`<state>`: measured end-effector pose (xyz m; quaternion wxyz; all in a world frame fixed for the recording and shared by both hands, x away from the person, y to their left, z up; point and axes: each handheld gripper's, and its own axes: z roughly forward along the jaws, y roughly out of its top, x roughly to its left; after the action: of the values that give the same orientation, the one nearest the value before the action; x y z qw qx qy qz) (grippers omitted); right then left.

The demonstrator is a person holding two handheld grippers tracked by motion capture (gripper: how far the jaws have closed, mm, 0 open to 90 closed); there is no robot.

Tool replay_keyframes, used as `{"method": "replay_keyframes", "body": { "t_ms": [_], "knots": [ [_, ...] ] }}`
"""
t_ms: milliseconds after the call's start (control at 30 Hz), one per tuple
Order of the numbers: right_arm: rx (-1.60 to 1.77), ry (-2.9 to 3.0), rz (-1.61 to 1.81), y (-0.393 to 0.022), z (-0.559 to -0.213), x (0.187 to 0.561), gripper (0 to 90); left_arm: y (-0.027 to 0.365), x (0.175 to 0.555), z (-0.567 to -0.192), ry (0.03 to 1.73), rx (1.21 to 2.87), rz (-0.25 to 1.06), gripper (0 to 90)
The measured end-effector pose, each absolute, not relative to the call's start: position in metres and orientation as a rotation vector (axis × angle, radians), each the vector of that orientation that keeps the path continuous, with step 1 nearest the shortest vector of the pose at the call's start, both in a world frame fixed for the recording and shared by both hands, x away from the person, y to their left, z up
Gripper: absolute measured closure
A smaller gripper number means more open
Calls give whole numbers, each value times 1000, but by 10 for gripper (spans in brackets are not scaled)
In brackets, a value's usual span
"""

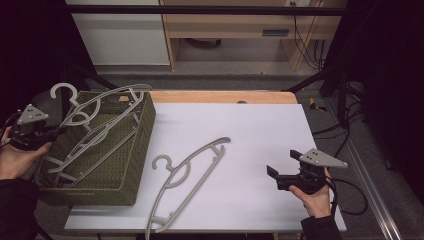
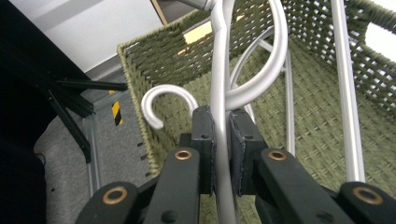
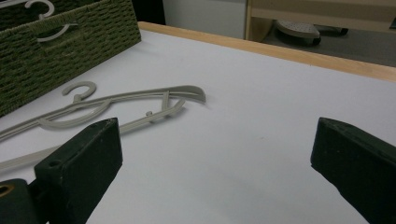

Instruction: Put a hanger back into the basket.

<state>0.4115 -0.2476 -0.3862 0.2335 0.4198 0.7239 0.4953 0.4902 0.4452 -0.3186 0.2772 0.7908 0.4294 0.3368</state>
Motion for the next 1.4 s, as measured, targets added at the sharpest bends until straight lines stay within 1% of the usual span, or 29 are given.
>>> {"method": "replay_keyframes", "body": {
  "t_ms": [200,300,433,533,733,900,1133,1200,1233,1267,1333,1400],
  "knots": [
    [1156,1986,1356,-248,-386,412,25,452,488,-326,1179,2156,919,818],
    [1154,1987,1355,-248,-386,412,25,455,488,-328,1183,2140,926,818],
    [1158,1987,1352,-248,-387,412,25,454,491,-332,1199,2177,952,818],
    [1151,1989,1355,-249,-386,412,25,454,491,-337,1209,2184,942,818],
    [1156,1985,1354,-248,-386,412,25,449,494,-351,1220,2200,917,818],
    [1156,1985,1354,-248,-386,411,25,441,498,-366,1225,2265,893,818],
    [1146,1982,1359,-248,-384,410,26,438,504,-374,1300,2278,776,807],
    [1148,1980,1365,-248,-383,410,26,436,506,-375,1312,2300,739,775],
    [1151,1976,1361,-248,-383,409,26,434,506,-375,1310,2304,736,701],
    [1151,1976,1361,-248,-383,409,26,433,506,-375,1323,2297,735,701],
    [1149,1975,1363,-249,-383,409,26,430,502,-368,1312,2255,750,659],
    [1145,1977,1364,-249,-382,409,26,428,498,-361,1294,2222,764,648]
  ]
}}
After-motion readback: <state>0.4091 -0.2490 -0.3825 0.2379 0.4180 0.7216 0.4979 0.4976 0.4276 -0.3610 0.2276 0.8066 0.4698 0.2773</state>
